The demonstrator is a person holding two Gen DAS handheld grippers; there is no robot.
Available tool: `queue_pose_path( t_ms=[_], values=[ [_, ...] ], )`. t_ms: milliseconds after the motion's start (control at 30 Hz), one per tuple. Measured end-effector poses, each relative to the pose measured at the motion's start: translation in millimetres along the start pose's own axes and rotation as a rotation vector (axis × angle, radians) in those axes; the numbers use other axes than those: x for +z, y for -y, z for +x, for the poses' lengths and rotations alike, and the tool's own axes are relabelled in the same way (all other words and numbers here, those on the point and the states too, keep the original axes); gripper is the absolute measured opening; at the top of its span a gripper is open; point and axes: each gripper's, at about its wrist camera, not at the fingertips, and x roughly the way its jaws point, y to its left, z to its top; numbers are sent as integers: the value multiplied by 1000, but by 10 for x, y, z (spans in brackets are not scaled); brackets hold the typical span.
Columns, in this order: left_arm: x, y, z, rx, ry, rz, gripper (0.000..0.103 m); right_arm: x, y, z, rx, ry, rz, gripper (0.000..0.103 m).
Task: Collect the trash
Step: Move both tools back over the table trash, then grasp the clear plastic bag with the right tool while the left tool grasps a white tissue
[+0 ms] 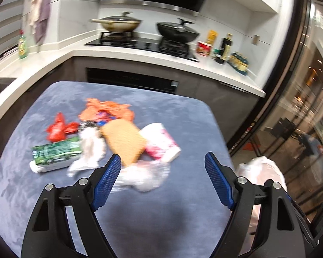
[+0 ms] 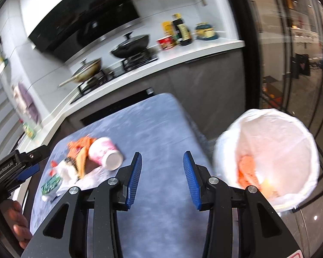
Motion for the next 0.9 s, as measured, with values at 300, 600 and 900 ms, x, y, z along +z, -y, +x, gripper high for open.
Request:
queue_pose_path(
  t_ms=[300, 600, 900],
  values=[
    [-9, -802, 19, 116, 4, -77, 82, -214, -743, 351, 64, -65, -98, 58],
    [-51, -1293, 165, 163, -25, -126, 84, -397, -1277, 778, 92, -138, -173, 63],
    [-38, -1546, 364, 183, -47, -141, 84, -589, -1612, 1202, 95, -212, -222, 63]
  ],
)
